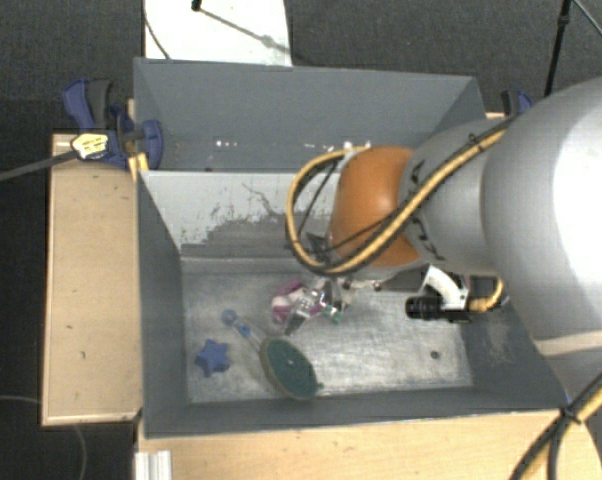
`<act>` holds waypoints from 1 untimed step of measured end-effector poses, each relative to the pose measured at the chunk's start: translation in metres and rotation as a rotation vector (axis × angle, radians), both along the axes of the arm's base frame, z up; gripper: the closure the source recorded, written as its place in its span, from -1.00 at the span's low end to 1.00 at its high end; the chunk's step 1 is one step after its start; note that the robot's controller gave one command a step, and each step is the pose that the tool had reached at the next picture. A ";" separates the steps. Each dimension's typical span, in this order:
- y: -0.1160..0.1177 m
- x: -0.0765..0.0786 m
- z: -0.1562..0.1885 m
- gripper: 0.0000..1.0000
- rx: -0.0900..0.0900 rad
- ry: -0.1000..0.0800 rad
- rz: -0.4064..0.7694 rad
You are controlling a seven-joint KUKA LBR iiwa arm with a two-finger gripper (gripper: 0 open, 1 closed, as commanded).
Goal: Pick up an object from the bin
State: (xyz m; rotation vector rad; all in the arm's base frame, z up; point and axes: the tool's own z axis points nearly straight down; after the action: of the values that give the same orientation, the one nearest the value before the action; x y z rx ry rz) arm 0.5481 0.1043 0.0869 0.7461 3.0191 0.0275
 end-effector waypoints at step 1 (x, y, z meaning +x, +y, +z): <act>0.001 0.001 0.001 1.00 0.002 -0.007 -0.002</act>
Offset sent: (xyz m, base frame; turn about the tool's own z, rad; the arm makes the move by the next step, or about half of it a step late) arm 0.0000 0.0000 0.0000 0.0000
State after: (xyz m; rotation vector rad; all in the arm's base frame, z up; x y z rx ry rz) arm 0.5494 0.1054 0.0882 0.7475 3.0125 0.0323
